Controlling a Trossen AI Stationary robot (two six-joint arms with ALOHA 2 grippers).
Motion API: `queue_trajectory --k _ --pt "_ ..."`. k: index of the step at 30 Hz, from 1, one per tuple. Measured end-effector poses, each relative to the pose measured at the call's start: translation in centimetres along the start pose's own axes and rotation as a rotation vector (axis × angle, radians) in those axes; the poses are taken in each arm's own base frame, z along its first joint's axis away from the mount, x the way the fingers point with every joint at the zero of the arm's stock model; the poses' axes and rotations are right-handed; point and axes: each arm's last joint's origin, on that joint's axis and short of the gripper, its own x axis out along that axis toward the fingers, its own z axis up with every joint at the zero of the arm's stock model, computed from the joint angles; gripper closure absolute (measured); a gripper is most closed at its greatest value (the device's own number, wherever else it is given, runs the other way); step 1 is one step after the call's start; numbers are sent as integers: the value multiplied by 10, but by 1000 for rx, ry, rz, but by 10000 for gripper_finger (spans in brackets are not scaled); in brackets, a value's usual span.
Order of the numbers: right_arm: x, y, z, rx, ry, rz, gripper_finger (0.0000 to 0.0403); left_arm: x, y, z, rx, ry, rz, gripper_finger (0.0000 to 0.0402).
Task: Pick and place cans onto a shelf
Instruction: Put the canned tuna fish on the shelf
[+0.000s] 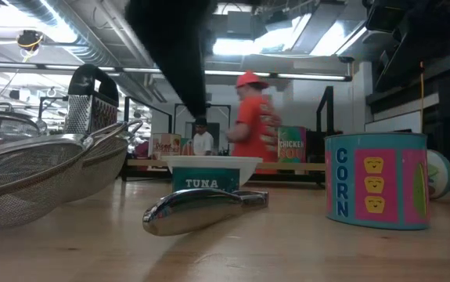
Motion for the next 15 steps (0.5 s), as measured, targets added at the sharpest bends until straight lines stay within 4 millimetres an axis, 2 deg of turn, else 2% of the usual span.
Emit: queue_trajectory --k 8,15 --pt "0 0 0 0 0 0 228 30 3 -1 -2 52 51 327" --pt "0 0 0 0 1 0 228 37 8 0 -13 62 62 327"
